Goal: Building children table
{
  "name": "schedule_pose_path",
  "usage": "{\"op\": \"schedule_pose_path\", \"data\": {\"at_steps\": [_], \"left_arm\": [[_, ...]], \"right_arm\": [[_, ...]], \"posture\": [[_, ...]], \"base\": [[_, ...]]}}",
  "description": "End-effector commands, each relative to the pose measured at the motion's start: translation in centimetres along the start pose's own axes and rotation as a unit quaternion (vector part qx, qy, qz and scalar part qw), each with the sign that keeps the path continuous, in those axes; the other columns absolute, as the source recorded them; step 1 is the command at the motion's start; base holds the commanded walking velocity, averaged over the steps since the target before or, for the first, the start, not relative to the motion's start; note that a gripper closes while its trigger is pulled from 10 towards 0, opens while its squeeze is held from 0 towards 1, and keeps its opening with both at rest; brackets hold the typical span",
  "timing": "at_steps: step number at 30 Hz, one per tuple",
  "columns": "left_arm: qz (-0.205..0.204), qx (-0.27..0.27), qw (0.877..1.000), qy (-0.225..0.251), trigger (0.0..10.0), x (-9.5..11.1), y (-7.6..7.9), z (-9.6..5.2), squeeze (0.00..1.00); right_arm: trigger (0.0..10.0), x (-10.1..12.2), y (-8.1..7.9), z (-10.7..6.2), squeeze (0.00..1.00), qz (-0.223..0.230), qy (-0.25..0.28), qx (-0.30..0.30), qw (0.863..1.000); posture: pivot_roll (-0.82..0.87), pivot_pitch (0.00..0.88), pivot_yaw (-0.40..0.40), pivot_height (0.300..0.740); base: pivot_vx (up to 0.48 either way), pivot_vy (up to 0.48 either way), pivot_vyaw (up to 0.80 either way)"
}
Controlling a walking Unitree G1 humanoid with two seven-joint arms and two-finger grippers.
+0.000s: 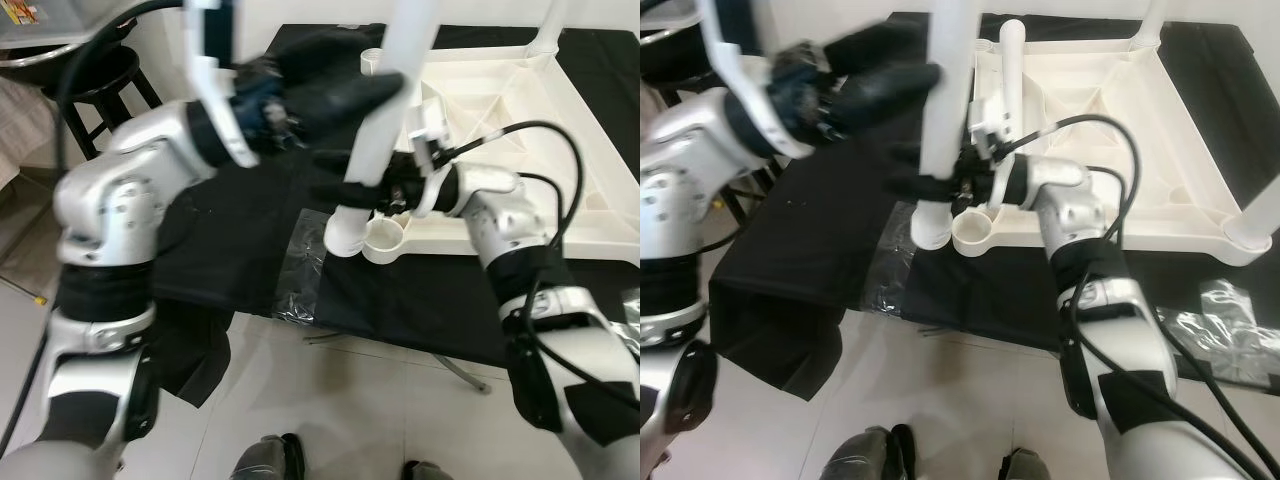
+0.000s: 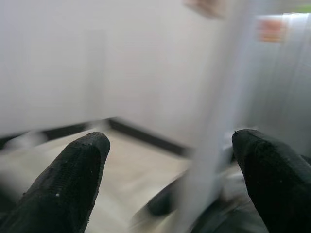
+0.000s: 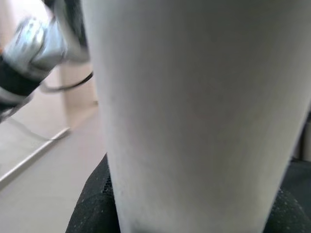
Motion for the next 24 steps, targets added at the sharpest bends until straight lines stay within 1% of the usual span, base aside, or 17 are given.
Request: {"op": "schedule_pose_path", "data": {"at_steps": [1,2,4,6,7,8,9,11,12,13,15,16,17,18,20,22,24], "left_arm": [[0.017,0.054,0.998,0.006,10.0,0.7,-1.2,-1.8,1.0],[0.017,0.054,0.998,0.006,10.0,0.7,-1.2,-1.8,1.0],[0.028,0.167,0.986,0.007,10.0,0.1,-4.1,-5.2,1.0],[0.028,0.167,0.986,0.007,10.0,0.1,-4.1,-5.2,1.0],[0.023,0.219,0.975,0.006,10.0,-0.8,-5.0,-6.9,1.0],[0.013,0.259,0.966,-0.003,10.0,-2.3,-5.3,-8.2,0.73],[-0.006,0.281,0.96,-0.017,10.0,-4.4,-4.8,-9.1,0.0],[-0.006,0.281,0.96,-0.017,10.0,-4.4,-4.8,-9.1,0.0],[-0.016,0.291,0.956,-0.029,10.0,-6.0,-4.0,-9.5,0.0],[-0.016,0.291,0.956,-0.029,10.0,-6.0,-4.0,-9.5,0.0],[-0.025,0.293,0.954,-0.056,10.0,-8.6,-2.0,-9.4,0.0],[-0.025,0.293,0.954,-0.056,10.0,-8.6,-2.0,-9.4,0.0],[-0.026,0.294,0.953,-0.063,10.0,-9.3,-1.4,-9.2,0.0],[-0.03,0.297,0.952,-0.063,10.0,-9.5,-0.9,-9.1,0.0],[-0.029,0.296,0.953,-0.064,10.0,-9.4,-0.6,-8.8,0.0],[-0.029,0.296,0.953,-0.064,10.0,-9.4,-0.6,-8.8,0.0],[-0.027,0.295,0.953,-0.061,10.0,-8.9,-0.2,-8.4,0.0]], "right_arm": [[0.0,0.9,0.1,0.3,0.0,0.003,0.019,0.012,1.0],[0.0,0.9,0.1,0.3,0.0,0.003,0.019,0.012,1.0],[0.0,1.4,0.6,-0.6,0.0,0.006,0.019,0.008,1.0],[0.0,1.4,0.6,-0.6,0.0,0.006,0.019,0.008,1.0],[0.0,1.6,0.8,-0.9,0.0,0.007,0.018,0.007,1.0],[10.0,1.8,0.8,-1.0,0.0,0.01,0.013,0.012,1.0],[10.0,2.0,0.6,-1.0,0.0,0.01,0.005,0.028,1.0],[10.0,2.0,0.6,-1.0,0.0,0.01,0.005,0.028,1.0],[10.0,2.3,0.4,-1.0,0.0,0.013,0.0,0.044,0.999],[10.0,2.3,0.4,-1.0,0.0,0.013,0.0,0.044,0.999],[10.0,2.6,-0.1,-1.1,0.0,0.028,-0.011,0.081,0.996],[10.0,2.6,-0.1,-1.1,0.0,0.028,-0.011,0.081,0.996],[10.0,2.7,-0.1,-1.1,0.0,0.031,-0.015,0.088,0.996],[10.0,2.8,0.0,-0.9,0.0,0.033,-0.018,0.09,0.995],[10.0,3.0,0.0,-0.6,0.0,0.033,-0.019,0.094,0.995],[10.0,3.0,0.0,-0.6,0.0,0.033,-0.019,0.094,0.995],[10.0,3.3,-0.3,0.1,0.0,0.044,-0.01,0.107,0.993]], "posture": [[0.11,0.234,0.042,0.74],[0.11,0.234,0.042,0.74],[0.12,0.255,0.039,0.74],[0.12,0.255,0.039,0.74],[0.12,0.277,0.037,0.74],[0.11,0.31,0.038,0.74],[0.1,0.345,0.036,0.74],[0.1,0.345,0.036,0.74],[0.1,0.367,0.034,0.74],[0.1,0.367,0.034,0.74],[0.09,0.417,0.03,0.74],[0.09,0.417,0.03,0.74],[0.09,0.422,0.031,0.74],[0.1,0.435,0.035,0.74],[0.1,0.448,0.038,0.74],[0.1,0.448,0.038,0.74],[0.12,0.459,0.045,0.74]], "base": [[0.0,0.0,0.0],[0.0,0.0,0.0],[0.0,0.0,0.0],[0.0,0.0,0.0],[0.0,0.0,0.0],[0.0,0.0,0.0],[0.0,0.0,0.0],[0.0,0.0,0.0],[0.0,0.0,0.0],[0.0,0.0,0.0],[0.0,0.0,0.0],[0.0,0.0,0.0],[0.0,0.0,0.0],[0.0,0.0,0.0],[0.0,0.0,0.0],[0.0,0.0,0.0],[0.0,0.0,0.0]]}}
Point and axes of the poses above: a point about 5 cm out from each wrist's last joint towards the gripper, its own z axis pointing out of the wrist towards the gripper, its own x axis along the axis of the wrist's last joint, y = z × x, the point moved 6 cm from there along z, pointing out of the wrist towards the gripper, and after that the axes turned 11 degrees about -z, right-handed, at the moved point
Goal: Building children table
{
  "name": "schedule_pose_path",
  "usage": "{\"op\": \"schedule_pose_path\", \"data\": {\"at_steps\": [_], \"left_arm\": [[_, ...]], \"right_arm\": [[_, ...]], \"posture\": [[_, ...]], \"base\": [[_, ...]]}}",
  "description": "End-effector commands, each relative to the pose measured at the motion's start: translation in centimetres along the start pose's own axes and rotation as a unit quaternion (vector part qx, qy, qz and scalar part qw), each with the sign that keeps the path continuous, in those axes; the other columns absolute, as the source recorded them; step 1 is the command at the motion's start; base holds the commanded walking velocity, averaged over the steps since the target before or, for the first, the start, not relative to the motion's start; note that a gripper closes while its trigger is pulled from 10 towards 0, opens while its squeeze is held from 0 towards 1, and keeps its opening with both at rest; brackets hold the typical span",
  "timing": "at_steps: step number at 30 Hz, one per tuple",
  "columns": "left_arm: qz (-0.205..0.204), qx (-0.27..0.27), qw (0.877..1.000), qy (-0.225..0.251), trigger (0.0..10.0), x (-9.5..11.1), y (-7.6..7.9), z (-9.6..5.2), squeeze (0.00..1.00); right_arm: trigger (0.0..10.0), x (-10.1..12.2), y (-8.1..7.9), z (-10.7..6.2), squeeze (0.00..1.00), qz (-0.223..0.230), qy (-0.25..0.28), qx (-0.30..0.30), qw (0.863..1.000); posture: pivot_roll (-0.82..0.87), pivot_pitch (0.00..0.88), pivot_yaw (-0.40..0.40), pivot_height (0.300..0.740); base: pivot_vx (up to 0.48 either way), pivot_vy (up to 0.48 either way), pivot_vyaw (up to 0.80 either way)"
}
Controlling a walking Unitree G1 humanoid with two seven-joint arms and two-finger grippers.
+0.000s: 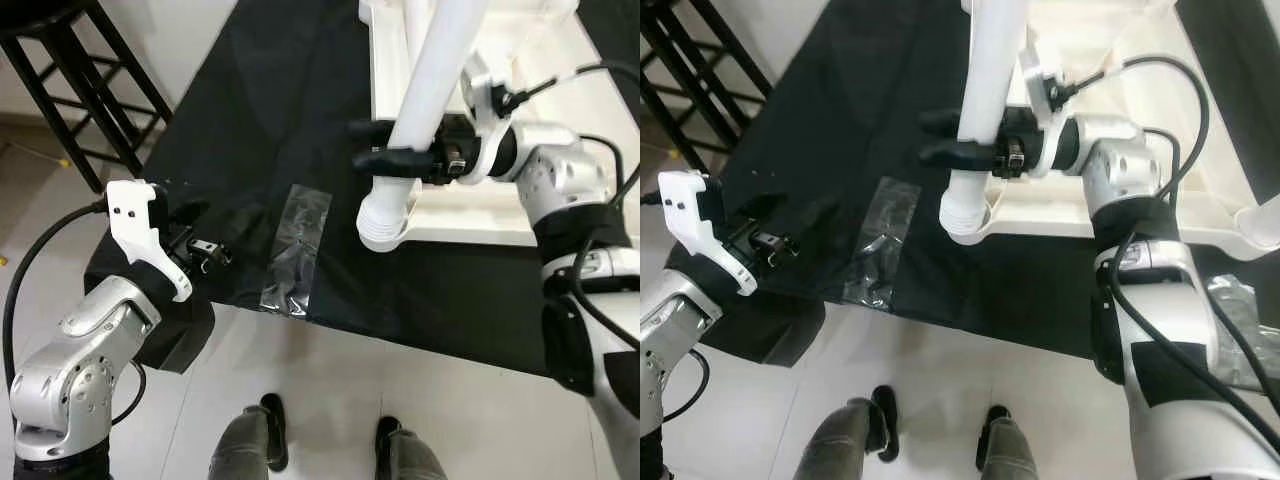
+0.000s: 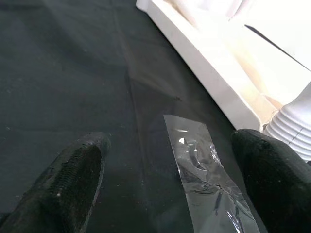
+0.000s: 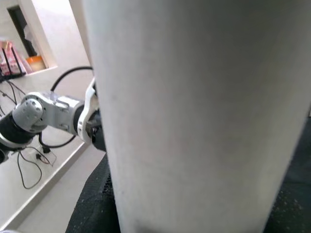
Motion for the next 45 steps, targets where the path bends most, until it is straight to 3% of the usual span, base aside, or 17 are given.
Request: {"op": "schedule_pose_path", "data": {"at_steps": [1,5,7,10,15,21,25,27,31,36,45], "left_arm": [[0.0,0.0,1.0,-0.004,10.0,0.1,0.5,-0.3,0.0],[0.002,0.001,1.0,-0.003,10.0,0.3,0.8,-0.3,0.0],[0.008,0.006,1.0,-0.001,10.0,0.2,1.4,-0.6,0.0],[0.008,0.006,1.0,-0.001,10.0,0.2,1.4,-0.6,0.0],[0.011,0.005,1.0,0.006,10.0,0.6,1.6,-0.6,0.0],[0.013,0.007,1.0,0.012,10.0,1.1,2.0,-0.7,0.0],[0.013,0.007,1.0,0.012,10.0,1.2,2.1,-0.8,0.0],[0.013,0.008,1.0,0.012,10.0,1.2,2.1,-0.8,0.0],[0.013,0.009,1.0,0.012,10.0,1.3,2.2,-0.7,0.0],[0.013,0.009,1.0,0.011,10.0,1.3,2.2,-0.7,0.0],[0.01,0.007,1.0,0.006,10.0,1.0,2.2,-0.6,0.0]], "right_arm": [[10.0,-0.4,-0.6,0.6,0.0,0.016,0.0,0.02,1.0],[10.0,-0.2,-1.0,1.2,0.0,0.019,0.005,0.036,0.999],[10.0,-0.8,-1.3,1.2,0.0,0.006,-0.027,0.047,0.999],[10.0,-0.8,-1.3,1.2,0.0,0.006,-0.027,0.047,0.999],[10.0,-1.9,-1.5,0.9,0.0,-0.009,-0.073,0.056,0.996],[10.0,-3.0,-0.9,0.4,0.0,-0.025,-0.112,0.045,0.992],[10.0,-3.7,-1.3,0.4,0.0,-0.03,-0.126,0.055,0.99],[10.0,-4.7,-2.2,0.8,0.0,-0.044,-0.138,0.079,0.986],[10.0,-5.9,-3.4,1.1,0.0,-0.063,-0.14,0.1,0.983],[10.0,-6.4,-3.7,1.1,0.0,-0.072,-0.136,0.101,0.983],[10.0,-7.1,-4.2,0.2,0.0,-0.041,-0.103,0.059,0.992]], "posture": [[0.12,0.459,0.045,0.74],[0.12,0.461,0.048,0.74],[0.12,0.46,0.044,0.74],[0.12,0.46,0.044,0.74],[0.12,0.457,0.038,0.74],[0.13,0.462,0.033,0.74],[0.13,0.462,0.033,0.74],[0.13,0.465,0.031,0.74],[0.13,0.467,0.033,0.74],[0.13,0.468,0.036,0.74],[0.11,0.456,0.04,0.74]], "base": [[0.0,0.0,0.0],[0.0,0.0,0.0],[0.0,0.0,0.0],[0.0,0.0,0.0],[0.0,0.0,0.0],[0.0,0.0,0.0],[0.0,0.0,0.0],[0.0,0.0,0.0],[0.0,0.0,0.0],[0.0,0.0,0.0],[0.0,0.0,0.0]]}}
Point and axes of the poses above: a point about 5 cm out from each wrist's last joint towards the gripper, its own z axis pointing out of the wrist towards the gripper, its own x axis along the axis of the wrist's last joint, y = z × x, the point moved 6 cm from there along z, pointing out of the wrist towards the gripper, and after that the axes turned 11 degrees about -z, right-handed, at the moved point
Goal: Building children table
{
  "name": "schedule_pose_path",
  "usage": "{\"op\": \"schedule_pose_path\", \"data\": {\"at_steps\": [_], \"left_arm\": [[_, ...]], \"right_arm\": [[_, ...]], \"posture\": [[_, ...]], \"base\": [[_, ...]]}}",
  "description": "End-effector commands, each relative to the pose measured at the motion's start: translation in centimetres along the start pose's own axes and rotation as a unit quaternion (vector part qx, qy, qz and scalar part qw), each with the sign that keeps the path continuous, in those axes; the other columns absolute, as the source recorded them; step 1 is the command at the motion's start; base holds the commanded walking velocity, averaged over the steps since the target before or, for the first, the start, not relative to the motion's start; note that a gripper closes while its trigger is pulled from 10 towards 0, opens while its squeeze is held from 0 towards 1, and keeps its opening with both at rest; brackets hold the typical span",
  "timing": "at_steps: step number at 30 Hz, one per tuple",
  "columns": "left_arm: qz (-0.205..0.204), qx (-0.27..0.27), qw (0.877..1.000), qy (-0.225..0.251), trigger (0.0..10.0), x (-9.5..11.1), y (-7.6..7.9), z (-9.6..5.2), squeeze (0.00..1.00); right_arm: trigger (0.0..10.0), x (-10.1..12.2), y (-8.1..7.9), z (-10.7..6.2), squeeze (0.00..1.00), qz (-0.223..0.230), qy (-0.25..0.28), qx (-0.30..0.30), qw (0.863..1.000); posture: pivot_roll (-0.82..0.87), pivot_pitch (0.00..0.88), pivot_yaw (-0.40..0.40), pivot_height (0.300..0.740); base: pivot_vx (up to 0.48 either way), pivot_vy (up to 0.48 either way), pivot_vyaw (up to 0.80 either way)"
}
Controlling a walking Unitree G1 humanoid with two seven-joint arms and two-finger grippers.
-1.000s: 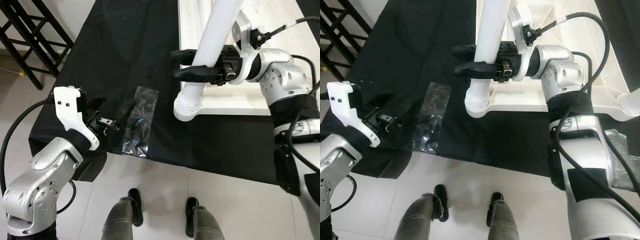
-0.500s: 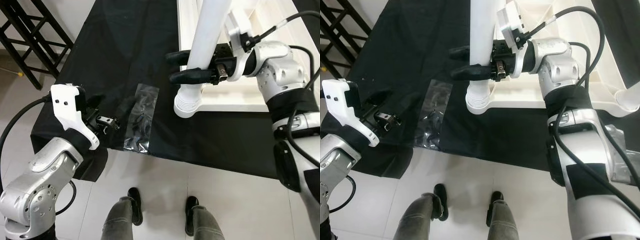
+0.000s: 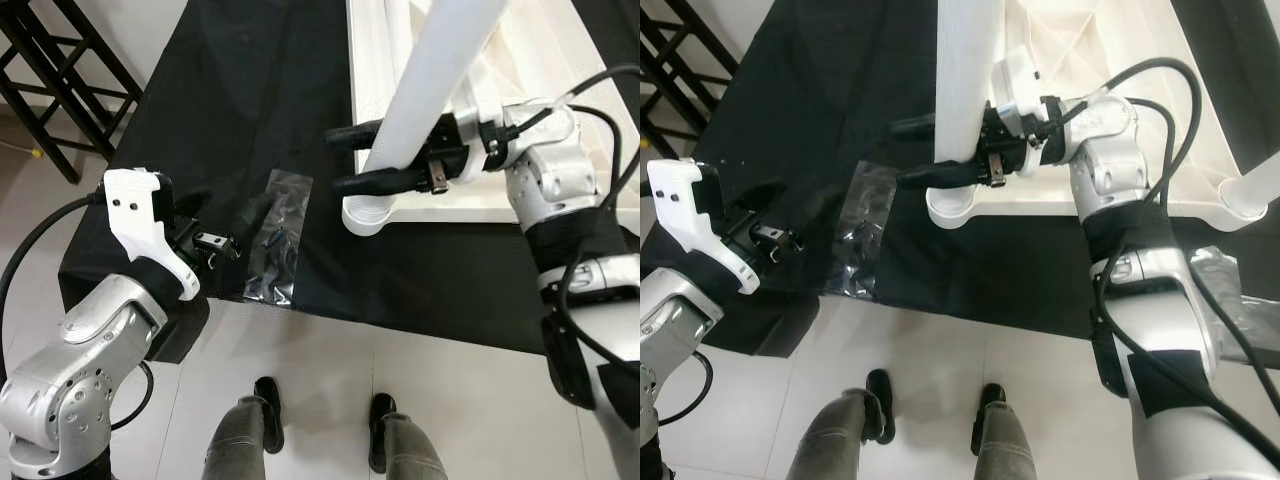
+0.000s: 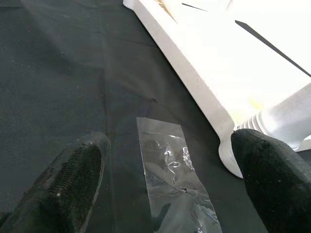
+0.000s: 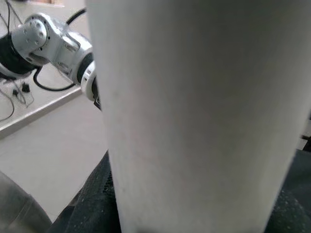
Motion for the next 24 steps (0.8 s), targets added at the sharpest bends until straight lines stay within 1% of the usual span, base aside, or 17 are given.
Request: {"op": "schedule_pose_path", "data": {"at_steps": [1,3,5,7,8,9,12,13,14,15,16,17,18,21,22,23,24], "left_arm": [[0.003,-0.002,1.0,-0.01,10.0,-0.4,0.1,-0.2,0.0],[0.001,-0.004,1.0,-0.012,10.0,-0.5,0.1,-0.1,0.0],[0.001,-0.004,1.0,-0.012,10.0,-0.5,0.1,-0.1,0.0],[0.002,-0.005,1.0,-0.012,10.0,-0.4,0.1,-0.1,0.0],[0.002,-0.005,1.0,-0.012,10.0,-0.4,0.1,-0.1,0.0],[0.002,-0.005,1.0,-0.012,10.0,-0.4,0.0,0.0,0.0],[0.002,-0.005,1.0,-0.012,10.0,-0.4,0.0,0.0,0.0],[0.002,-0.005,1.0,-0.012,10.0,-0.4,0.0,0.0,0.0],[0.002,-0.006,1.0,-0.012,10.0,-0.4,0.0,0.1,0.0],[0.002,-0.006,1.0,-0.012,10.0,-0.4,0.0,0.1,0.0],[0.002,-0.007,1.0,-0.011,10.0,-0.4,0.0,0.1,0.0],[0.002,-0.007,1.0,-0.011,10.0,-0.4,0.0,0.1,0.0],[0.001,-0.008,1.0,-0.011,10.0,-0.4,0.1,0.2,0.0],[0.0,-0.009,1.0,-0.011,10.0,-0.4,0.1,0.3,0.0],[0.0,-0.009,1.0,-0.011,10.0,-0.5,0.1,0.3,0.0],[0.0,-0.009,1.0,-0.011,10.0,-0.5,0.1,0.3,0.0],[0.001,-0.009,1.0,-0.01,10.0,-0.4,0.1,0.3,0.0]], "right_arm": [[10.0,-5.6,-3.7,-0.6,0.0,0.132,-0.049,-0.011,0.99],[10.0,-6.3,-3.4,-1.0,0.0,0.163,-0.052,-0.084,0.982],[10.0,-6.5,-3.3,-1.1,0.0,0.171,-0.057,-0.096,0.979],[10.0,-7.5,-3.2,-1.1,0.0,0.198,-0.089,-0.127,0.968],[10.0,-7.5,-3.2,-1.1,0.0,0.198,-0.089,-0.127,0.968],[10.0,-8.3,-3.3,-1.3,0.0,0.216,-0.116,-0.143,0.959],[10.0,-8.3,-3.3,-1.3,0.0,0.216,-0.116,-0.143,0.959],[10.0,-9.1,-3.3,-1.4,0.0,0.239,-0.137,-0.16,0.948],[10.0,-9.8,-3.3,-1.7,0.0,0.268,-0.157,-0.186,0.932],[10.0,-9.8,-3.3,-1.7,0.0,0.268,-0.157,-0.186,0.932],[10.0,-10.5,-3.4,-2.0,0.0,0.286,-0.178,-0.208,0.918],[10.0,-10.5,-3.4,-2.0,0.0,0.286,-0.178,-0.208,0.918],[10.0,-10.9,-3.8,-2.2,0.0,0.296,-0.193,-0.22,0.909],[10.0,-11.4,-4.5,-2.6,0.0,0.288,-0.226,-0.232,0.901],[10.0,-11.7,-4.6,-2.9,0.0,0.274,-0.25,-0.239,0.897],[10.0,-11.7,-4.6,-2.9,0.0,0.274,-0.25,-0.239,0.897],[10.0,-11.8,-4.7,-3.0,0.0,0.268,-0.268,-0.25,0.891]], "posture": [[0.11,0.45,0.043,0.74],[0.11,0.443,0.046,0.74],[0.11,0.443,0.046,0.74],[0.11,0.44,0.047,0.74],[0.11,0.44,0.047,0.74],[0.11,0.442,0.046,0.74],[0.11,0.442,0.046,0.74],[0.1,0.441,0.045,0.74],[0.1,0.441,0.045,0.74],[0.1,0.441,0.045,0.74],[0.1,0.441,0.047,0.74],[0.1,0.441,0.047,0.74],[0.09,0.441,0.047,0.74],[0.09,0.441,0.047,0.74],[0.09,0.439,0.044,0.74],[0.09,0.439,0.044,0.74],[0.09,0.437,0.038,0.74]], "base": [[0.0,0.0,0.0],[0.0,0.0,0.0],[0.0,0.0,0.0],[0.0,0.0,0.0],[0.0,0.0,0.0],[0.0,0.0,0.0],[0.0,0.0,0.0],[0.0,0.0,0.0],[0.0,0.0,0.0],[0.0,0.0,0.0],[0.0,0.0,0.0],[0.0,0.0,0.0],[0.0,0.0,0.0],[0.0,0.0,0.0],[0.0,0.0,0.0],[0.0,0.0,0.0],[0.0,0.0,0.0]]}}
Point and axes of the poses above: a point about 5 cm out from each wrist's last joint towards the gripper, its own z axis pointing out of the wrist towards the gripper, its own x axis along the axis of the wrist's last joint, y = z × x, the point moved 6 cm from there along z, pointing out of the wrist towards the gripper, and after that the axes turned 11 degrees about -z, right-handed, at the moved point
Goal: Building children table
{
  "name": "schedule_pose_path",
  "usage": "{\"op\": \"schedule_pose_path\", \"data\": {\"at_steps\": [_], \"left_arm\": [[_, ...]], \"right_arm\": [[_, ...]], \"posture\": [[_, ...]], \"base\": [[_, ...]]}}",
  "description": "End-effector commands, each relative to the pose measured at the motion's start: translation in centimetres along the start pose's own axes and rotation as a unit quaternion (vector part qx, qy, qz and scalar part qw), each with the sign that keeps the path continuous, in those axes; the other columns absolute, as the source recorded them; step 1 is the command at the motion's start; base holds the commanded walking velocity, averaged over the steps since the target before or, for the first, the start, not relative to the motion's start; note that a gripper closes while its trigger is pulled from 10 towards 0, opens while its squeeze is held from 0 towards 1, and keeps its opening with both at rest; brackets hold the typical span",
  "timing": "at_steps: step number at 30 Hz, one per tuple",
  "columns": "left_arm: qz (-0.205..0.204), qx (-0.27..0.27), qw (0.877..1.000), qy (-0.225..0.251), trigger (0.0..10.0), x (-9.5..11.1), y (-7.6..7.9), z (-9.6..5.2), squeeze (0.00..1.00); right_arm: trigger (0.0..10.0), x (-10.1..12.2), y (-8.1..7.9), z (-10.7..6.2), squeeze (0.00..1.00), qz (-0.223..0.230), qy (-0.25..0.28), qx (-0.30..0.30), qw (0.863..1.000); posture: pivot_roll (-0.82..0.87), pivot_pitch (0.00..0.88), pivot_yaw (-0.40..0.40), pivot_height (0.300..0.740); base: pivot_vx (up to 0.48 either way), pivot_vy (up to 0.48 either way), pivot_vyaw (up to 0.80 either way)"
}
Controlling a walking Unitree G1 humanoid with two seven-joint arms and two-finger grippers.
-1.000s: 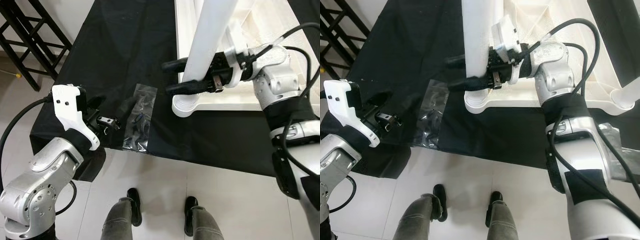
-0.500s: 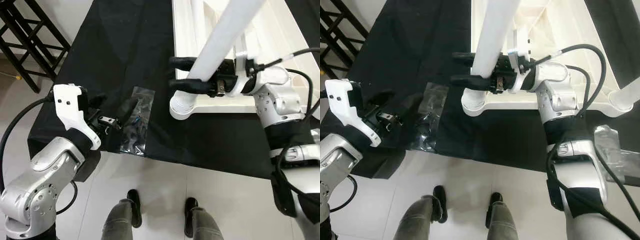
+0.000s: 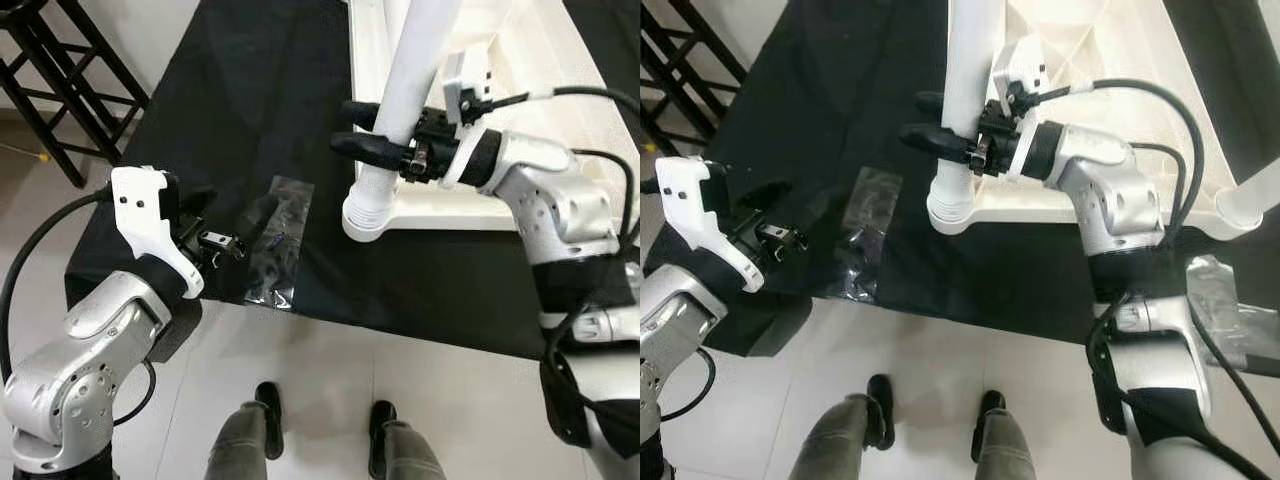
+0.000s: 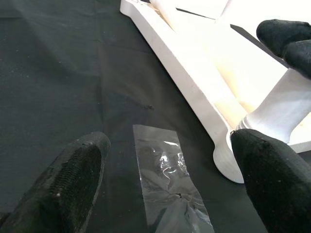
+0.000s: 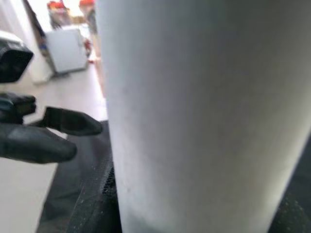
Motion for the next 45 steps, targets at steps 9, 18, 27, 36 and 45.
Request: {"op": "schedule_pose_path", "data": {"at_steps": [9,18,27,36,45], "left_arm": [[0.01,0.001,1.0,0.006,10.0,0.4,-0.3,-0.1,0.0],[0.023,-0.013,1.0,0.013,10.0,1.2,-0.4,0.7,0.0],[0.041,-0.048,0.997,0.033,10.0,3.1,0.1,2.2,0.0],[0.042,-0.189,0.979,0.057,10.0,7.5,4.3,4.8,0.0],[-0.001,-0.399,0.917,-0.016,10.0,8.2,11.5,7.0,0.0]], "right_arm": [[10.0,-13.0,-6.3,-3.4,0.0,0.102,-0.282,-0.298,0.906],[10.0,-13.0,-8.4,-4.1,0.0,0.149,-0.251,-0.438,0.85],[10.0,-13.2,-7.6,-4.5,0.0,0.139,-0.263,-0.495,0.816],[10.0,-13.2,-7.0,-3.2,0.0,0.138,-0.254,-0.492,0.821],[10.0,-12.6,-6.1,-1.4,0.0,0.123,-0.241,-0.489,0.829]], "posture": [[0.09,0.422,0.016,0.74],[0.11,0.372,0.06,0.74],[0.12,0.315,0.081,0.74],[0.12,0.266,0.076,0.74],[0.1,0.228,0.075,0.74]], "base": [[0.0,0.0,0.0],[0.0,0.0,0.0],[0.0,0.0,0.0],[0.0,0.0,0.0],[0.0,0.0,0.0]]}}
Point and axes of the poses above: a point about 5 cm out from each wrist's last joint towards the gripper, its own z axis pointing out of the wrist towards the gripper, its own x axis along the axis of the wrist's last joint, y = z × x, the point moved 6 cm from there along z, pointing out of the wrist towards the gripper, and after that the axes turned 11 degrees about -z, right-handed, at the moved point
